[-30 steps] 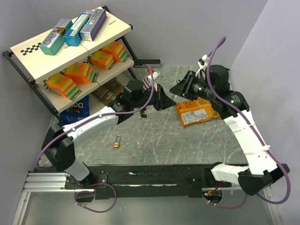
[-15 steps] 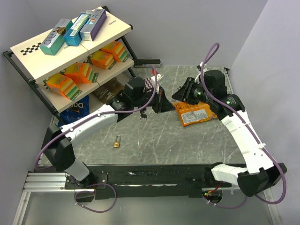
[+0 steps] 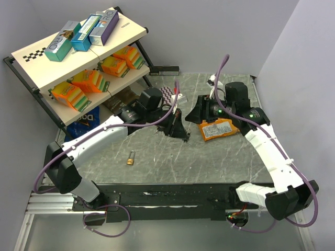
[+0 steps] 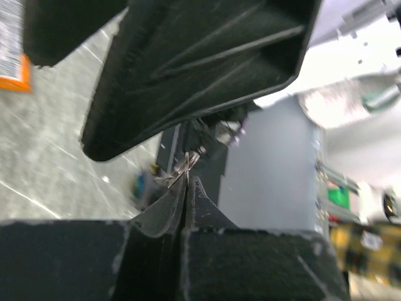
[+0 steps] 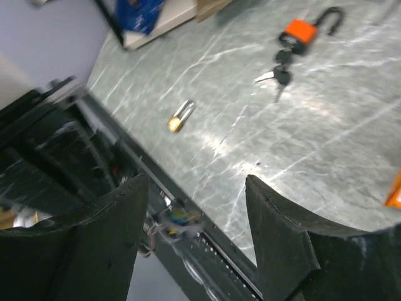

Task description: Unlock with the key

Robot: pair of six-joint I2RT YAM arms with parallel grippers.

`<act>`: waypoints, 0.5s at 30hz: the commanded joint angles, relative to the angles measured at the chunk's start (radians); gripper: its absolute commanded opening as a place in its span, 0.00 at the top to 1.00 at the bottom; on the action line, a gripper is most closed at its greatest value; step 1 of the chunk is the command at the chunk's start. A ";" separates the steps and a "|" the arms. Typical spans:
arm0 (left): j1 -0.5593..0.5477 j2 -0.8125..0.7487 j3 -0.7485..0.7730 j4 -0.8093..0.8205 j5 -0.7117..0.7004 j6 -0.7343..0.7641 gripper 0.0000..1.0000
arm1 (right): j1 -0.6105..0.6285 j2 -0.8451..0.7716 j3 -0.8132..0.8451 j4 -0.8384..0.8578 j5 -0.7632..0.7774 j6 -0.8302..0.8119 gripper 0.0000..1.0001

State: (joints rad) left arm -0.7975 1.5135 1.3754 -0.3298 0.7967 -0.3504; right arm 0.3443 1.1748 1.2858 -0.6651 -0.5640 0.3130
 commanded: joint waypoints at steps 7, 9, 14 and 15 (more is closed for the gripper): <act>0.004 -0.012 0.056 -0.183 0.171 0.073 0.99 | 0.001 -0.078 -0.061 0.048 -0.362 -0.134 0.41; 0.004 -0.016 0.053 -0.189 0.177 0.070 0.99 | 0.002 -0.084 -0.063 0.039 -0.405 -0.146 0.43; 0.011 -0.021 0.033 -0.166 0.194 0.047 0.99 | 0.019 -0.067 -0.049 -0.008 -0.474 -0.184 0.48; 0.011 -0.022 0.034 -0.166 0.194 0.047 0.99 | 0.022 -0.067 -0.049 -0.007 -0.476 -0.184 0.49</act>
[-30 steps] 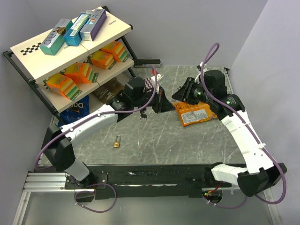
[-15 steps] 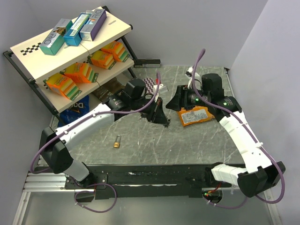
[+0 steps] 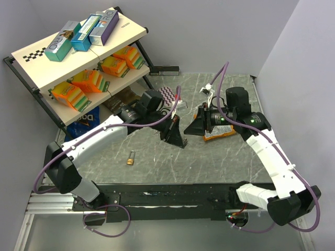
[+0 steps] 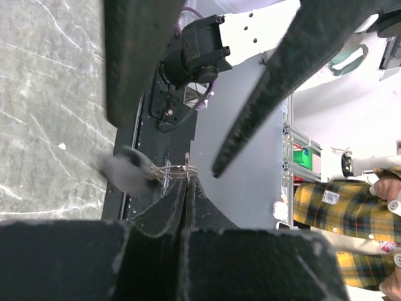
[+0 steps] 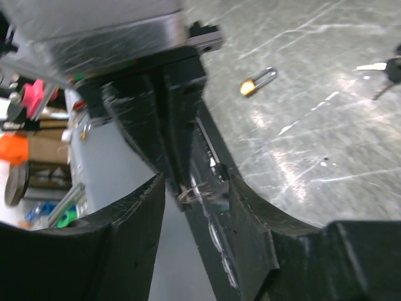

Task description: Unlock with the key

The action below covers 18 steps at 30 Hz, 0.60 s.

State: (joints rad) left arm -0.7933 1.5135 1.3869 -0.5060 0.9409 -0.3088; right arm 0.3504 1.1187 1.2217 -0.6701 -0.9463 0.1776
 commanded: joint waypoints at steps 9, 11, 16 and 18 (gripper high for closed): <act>0.006 -0.030 0.008 0.037 0.044 -0.016 0.99 | 0.045 0.009 0.027 -0.034 -0.121 -0.075 0.56; 0.006 -0.033 0.006 0.040 0.039 -0.019 0.99 | 0.048 0.010 0.024 -0.040 -0.124 -0.078 0.57; 0.006 -0.033 0.009 0.035 0.039 -0.018 0.99 | 0.052 0.021 0.022 -0.051 -0.124 -0.082 0.61; 0.006 -0.035 0.009 0.037 0.039 -0.019 0.99 | 0.053 0.024 0.022 -0.051 -0.123 -0.084 0.65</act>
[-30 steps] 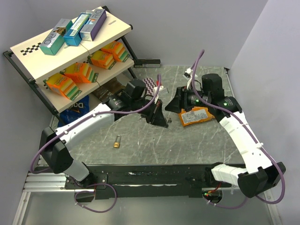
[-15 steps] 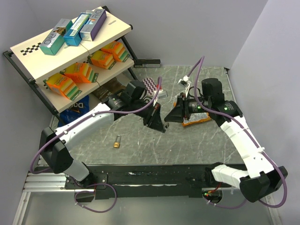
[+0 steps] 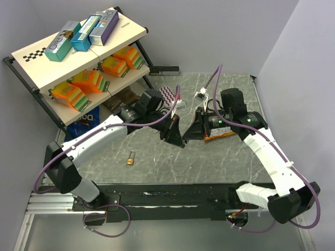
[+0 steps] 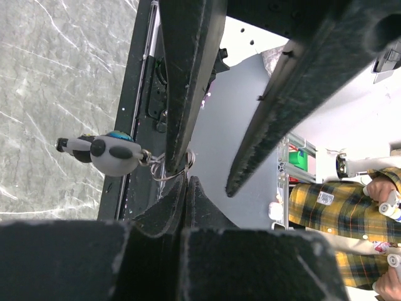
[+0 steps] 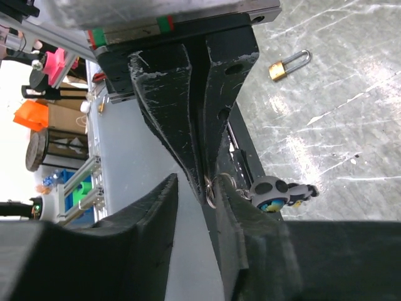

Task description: Unlock with the key

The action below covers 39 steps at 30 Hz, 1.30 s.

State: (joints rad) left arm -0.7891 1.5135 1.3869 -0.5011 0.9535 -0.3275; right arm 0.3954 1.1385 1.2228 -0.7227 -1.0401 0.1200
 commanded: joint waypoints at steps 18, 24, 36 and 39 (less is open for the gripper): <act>0.033 -0.093 -0.035 0.122 -0.091 -0.093 0.59 | -0.007 -0.032 0.014 0.045 0.069 0.036 1.00; 0.109 -0.228 -0.170 0.321 -0.128 -0.238 0.31 | -0.092 -0.103 -0.081 0.342 0.115 0.267 1.00; 0.143 -0.329 -0.261 0.760 -0.443 -0.582 0.31 | -0.092 -0.131 -0.183 0.897 0.248 0.650 1.00; 0.143 -0.322 -0.275 0.777 -0.460 -0.611 0.30 | -0.092 -0.126 -0.200 0.977 0.246 0.708 1.00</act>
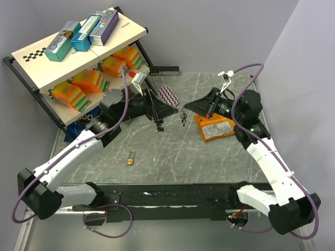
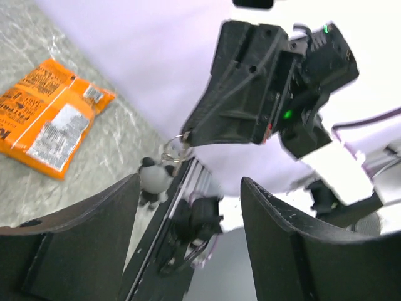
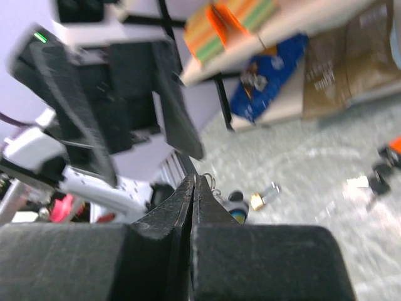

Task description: Unlock with the key

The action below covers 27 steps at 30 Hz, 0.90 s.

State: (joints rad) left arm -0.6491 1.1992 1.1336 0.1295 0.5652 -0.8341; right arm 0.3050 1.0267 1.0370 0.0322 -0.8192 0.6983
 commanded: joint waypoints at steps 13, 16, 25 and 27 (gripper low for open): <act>0.003 0.083 0.008 0.199 0.021 -0.151 0.55 | -0.001 0.013 -0.032 0.299 0.003 0.198 1.00; 0.003 0.094 0.009 0.213 0.035 -0.157 0.57 | -0.001 0.016 -0.032 0.295 0.003 0.198 1.00; 0.003 0.117 0.015 0.246 0.068 -0.166 0.64 | 0.000 0.032 -0.035 0.284 0.002 0.201 1.00; 0.003 0.119 0.014 0.254 0.071 -0.169 0.67 | -0.001 0.033 -0.029 0.269 0.003 0.191 1.00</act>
State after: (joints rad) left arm -0.6472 1.3159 1.1149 0.3168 0.6060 -0.9905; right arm 0.3042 1.0592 0.9997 0.2611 -0.8078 0.8860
